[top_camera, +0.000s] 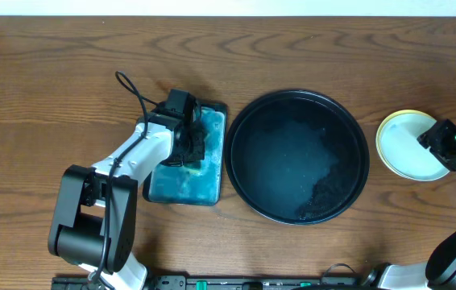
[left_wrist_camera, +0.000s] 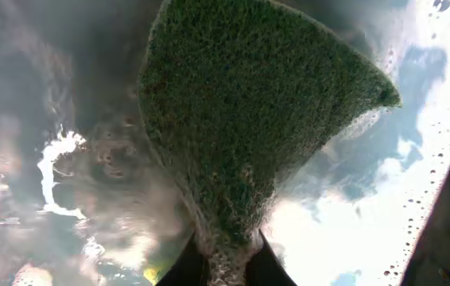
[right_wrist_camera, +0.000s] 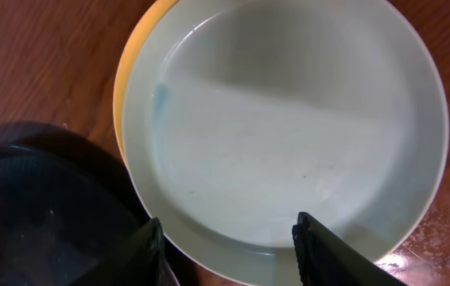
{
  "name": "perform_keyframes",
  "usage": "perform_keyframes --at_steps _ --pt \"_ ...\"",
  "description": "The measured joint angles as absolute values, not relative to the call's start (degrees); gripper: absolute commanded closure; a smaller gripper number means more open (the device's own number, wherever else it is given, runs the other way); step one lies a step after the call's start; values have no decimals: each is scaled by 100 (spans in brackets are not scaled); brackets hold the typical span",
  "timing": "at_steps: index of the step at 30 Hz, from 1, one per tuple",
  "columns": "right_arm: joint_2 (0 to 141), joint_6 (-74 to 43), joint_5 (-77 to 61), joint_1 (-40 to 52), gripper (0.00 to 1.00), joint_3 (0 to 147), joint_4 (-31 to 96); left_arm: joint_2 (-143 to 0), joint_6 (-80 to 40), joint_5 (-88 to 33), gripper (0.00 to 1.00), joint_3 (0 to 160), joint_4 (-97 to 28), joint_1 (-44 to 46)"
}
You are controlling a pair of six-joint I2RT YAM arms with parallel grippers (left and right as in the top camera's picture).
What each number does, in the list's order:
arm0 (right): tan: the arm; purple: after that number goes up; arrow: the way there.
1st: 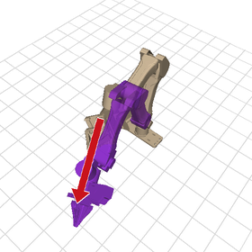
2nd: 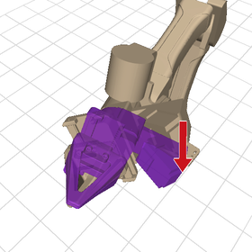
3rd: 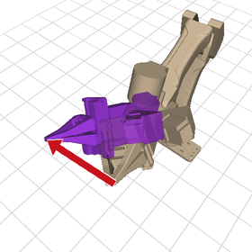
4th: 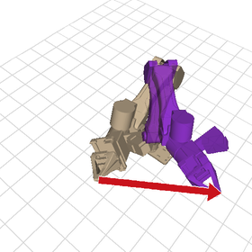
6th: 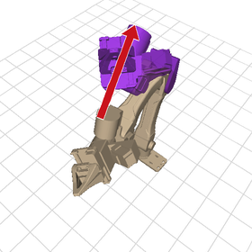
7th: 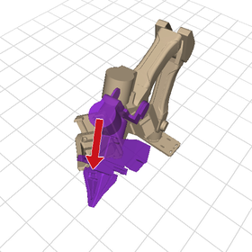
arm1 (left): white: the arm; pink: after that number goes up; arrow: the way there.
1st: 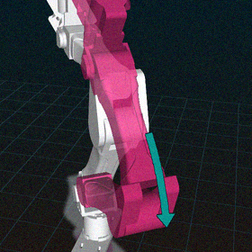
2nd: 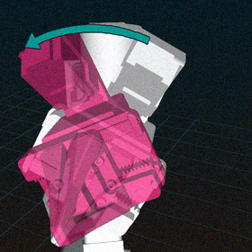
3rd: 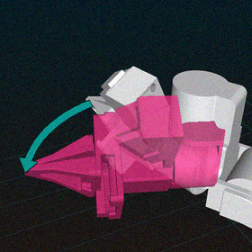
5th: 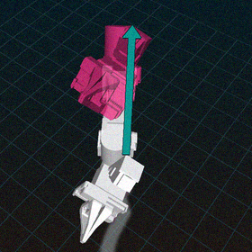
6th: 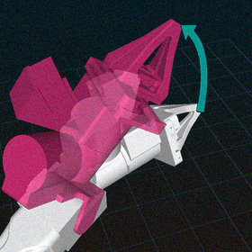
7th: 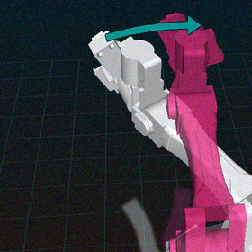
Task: Clean dirty plates on tray and stack at the side
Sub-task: 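Release the sponge in the water tray and raise both grippers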
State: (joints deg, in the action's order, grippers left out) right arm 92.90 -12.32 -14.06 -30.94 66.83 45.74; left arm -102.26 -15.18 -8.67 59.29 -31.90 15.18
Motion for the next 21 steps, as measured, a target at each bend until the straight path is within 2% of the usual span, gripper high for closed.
perform_keyframes --at_steps 4,6,9,14,21 --pt "9290 -1181 -1420 -3004 50 6683 4567 -10217 -1518 -864 92 5951 -3267 1516" --pt "9290 -1146 -1422 -2956 51 6683 4556 -10165 -1490 -862 55 5972 -3395 1514" --pt "9290 -1068 -1424 -2877 51 6683 4517 -9922 -1518 -825 53 5972 -3586 1509" --pt "9290 -810 -1411 -2488 49 6685 4445 -9247 -1511 -799 41 5972 -3605 1509" --pt "9290 -239 -1439 -1566 36 6919 4563 -8589 -1520 -749 29 5977 -3632 1450"
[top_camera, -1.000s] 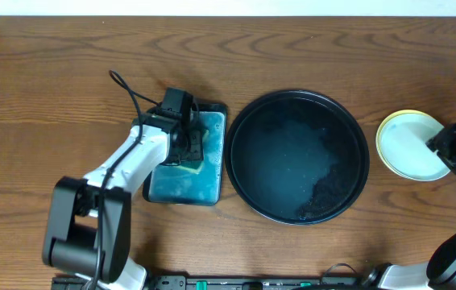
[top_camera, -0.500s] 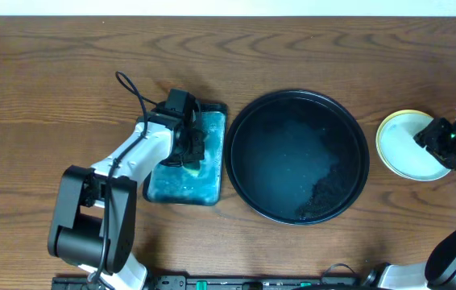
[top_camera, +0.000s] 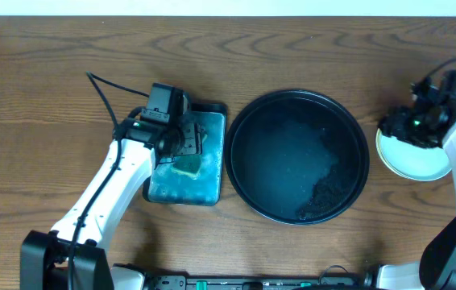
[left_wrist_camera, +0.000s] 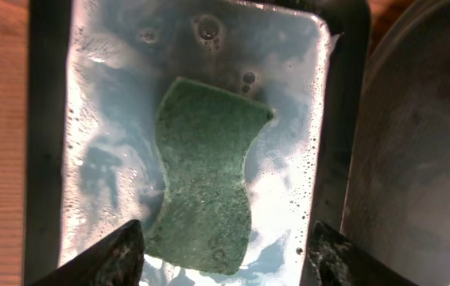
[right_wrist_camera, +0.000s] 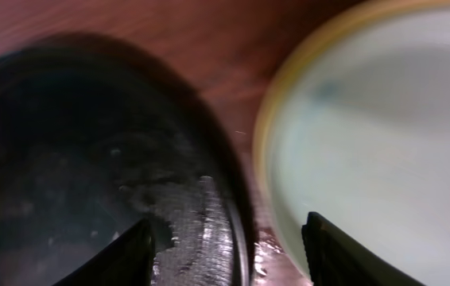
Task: Clean dirty plates on tray and stack at the side
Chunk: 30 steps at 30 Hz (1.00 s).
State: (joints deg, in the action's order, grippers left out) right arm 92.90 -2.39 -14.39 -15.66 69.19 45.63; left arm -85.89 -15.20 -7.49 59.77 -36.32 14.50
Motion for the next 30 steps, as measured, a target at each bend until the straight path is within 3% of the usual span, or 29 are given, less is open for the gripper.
perform_keyframes --at_steps 3,6,12,19,30 --pt "9290 128 -1409 -1179 11 7190 4821 -8560 -1643 -746 25 5994 -3889 1245" --pt "9290 237 -1321 -840 1 7467 5199 -8562 -1774 -744 21 6097 -4377 895" --pt "9284 445 -1249 -495 1 7894 6049 -8556 -1844 -727 20 6619 -5614 279" --pt "9002 462 -1299 -475 1 7902 6305 -8141 -1765 -731 20 6654 -6337 213" --pt "6560 399 -1304 -467 1 6320 4912 -5911 -1514 -729 20 5905 -5542 322"
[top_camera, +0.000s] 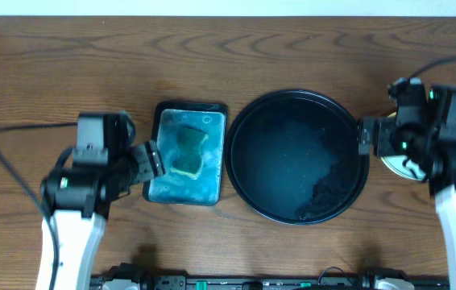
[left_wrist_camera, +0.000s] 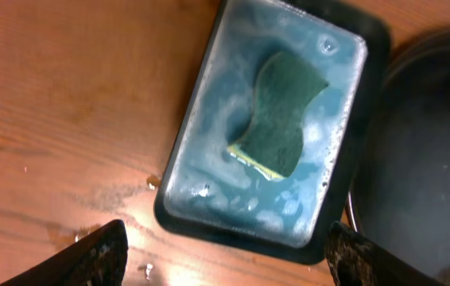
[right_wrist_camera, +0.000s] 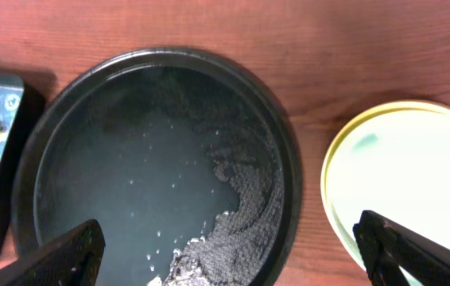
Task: Clean dirty plates on tray and stack at the side
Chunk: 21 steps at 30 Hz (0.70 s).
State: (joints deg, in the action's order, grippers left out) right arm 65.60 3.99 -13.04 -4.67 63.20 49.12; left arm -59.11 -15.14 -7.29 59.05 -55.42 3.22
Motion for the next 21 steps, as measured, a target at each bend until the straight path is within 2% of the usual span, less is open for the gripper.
perform_keyframes --at_steps 2,3,10,21 --pt "6053 395 -1245 -467 1 5929 4727 -5454 -1463 -731 20 5651 -5299 322" --pt "5811 392 -1201 -462 1 5769 4685 -5227 -1448 -731 11 5535 -5207 322" --pt "4786 379 -1000 -451 1 5367 4908 -4206 -1345 -731 10 5181 -5081 322" --pt "4674 377 -917 -451 1 5345 5527 -4152 -1345 -731 10 5181 -5078 322"
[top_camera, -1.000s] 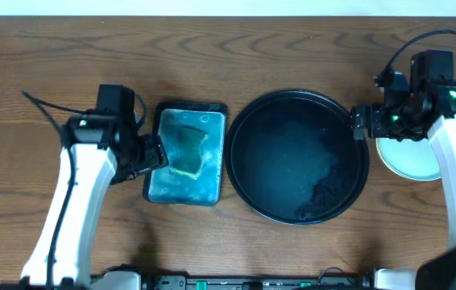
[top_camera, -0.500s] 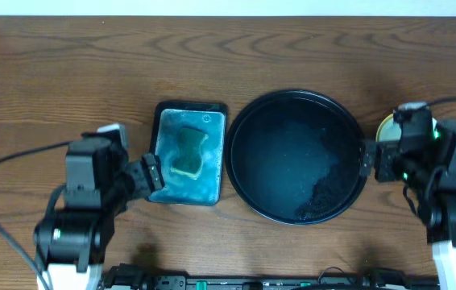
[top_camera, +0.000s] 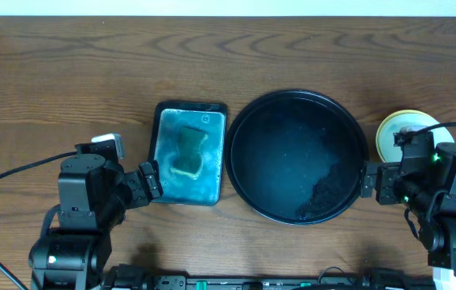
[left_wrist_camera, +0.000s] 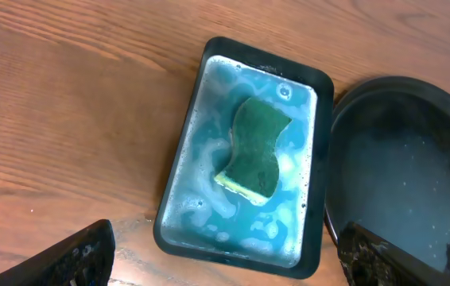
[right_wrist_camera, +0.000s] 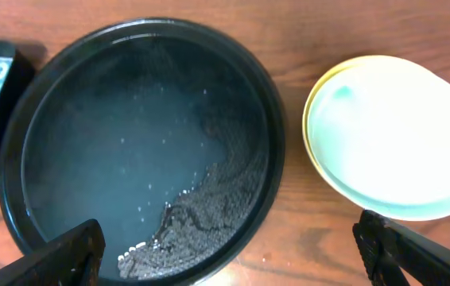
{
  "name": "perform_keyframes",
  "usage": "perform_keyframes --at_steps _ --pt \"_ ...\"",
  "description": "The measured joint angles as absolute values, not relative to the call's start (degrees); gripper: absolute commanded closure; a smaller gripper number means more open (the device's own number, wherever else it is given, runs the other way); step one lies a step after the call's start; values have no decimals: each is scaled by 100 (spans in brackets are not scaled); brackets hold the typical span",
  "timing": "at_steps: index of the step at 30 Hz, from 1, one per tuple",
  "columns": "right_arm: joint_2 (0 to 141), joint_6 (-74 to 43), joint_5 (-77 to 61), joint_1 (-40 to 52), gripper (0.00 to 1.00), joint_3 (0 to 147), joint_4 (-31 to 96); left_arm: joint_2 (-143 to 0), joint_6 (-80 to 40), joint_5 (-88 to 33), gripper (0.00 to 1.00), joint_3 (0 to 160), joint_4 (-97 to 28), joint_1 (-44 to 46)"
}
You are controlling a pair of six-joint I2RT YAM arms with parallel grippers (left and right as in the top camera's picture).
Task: Clean dirty plates on tray and stack at the side
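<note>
The round black tray (top_camera: 296,157) holds soapy water and foam (right_wrist_camera: 209,214), and no plate shows in it. To its right, a pale plate (right_wrist_camera: 392,135) is stacked on a yellow one (right_wrist_camera: 314,95); the right arm partly covers this stack (top_camera: 397,129) in the overhead view. A green sponge (left_wrist_camera: 255,148) lies loose in the rectangular basin (top_camera: 157,153). My left gripper (left_wrist_camera: 221,266) is open, high over the basin's near edge. My right gripper (right_wrist_camera: 237,266) is open above the tray's near right rim. Neither holds anything.
The black basin (left_wrist_camera: 185,159) of blue soapy water stands against the tray's left rim. Water drops mark the wood near the basin's front left corner. Both arm bases and their cables sit at the table's front edge.
Both arms have drawn back toward the table's front edge and now view the scene from farther off. More of the plate stack shows at the right. Both grippers stay open, and the sponge lies where it was.
At first my left gripper was shut on the sponge in the basin while my right hung open over the stacked plates. Then the sponge lay released under the open left gripper, and the right was by the tray's rim. Both arms have since pulled back, empty.
</note>
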State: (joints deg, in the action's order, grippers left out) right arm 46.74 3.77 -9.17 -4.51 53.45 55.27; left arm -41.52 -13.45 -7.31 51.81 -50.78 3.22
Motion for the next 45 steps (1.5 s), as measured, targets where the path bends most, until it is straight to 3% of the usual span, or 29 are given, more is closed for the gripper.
perform_keyframes --at_steps 24,35,45 --pt "4412 379 -808 -451 1 5282 5481 -4152 -1345 -731 9 5181 -5078 322" --pt "2681 381 -794 -451 1 4130 3260 -4152 -1345 -731 9 5172 -5074 322" --pt "1111 198 -816 -451 1 1907 -78 -4152 -1345 -731 9 5140 -5074 322"
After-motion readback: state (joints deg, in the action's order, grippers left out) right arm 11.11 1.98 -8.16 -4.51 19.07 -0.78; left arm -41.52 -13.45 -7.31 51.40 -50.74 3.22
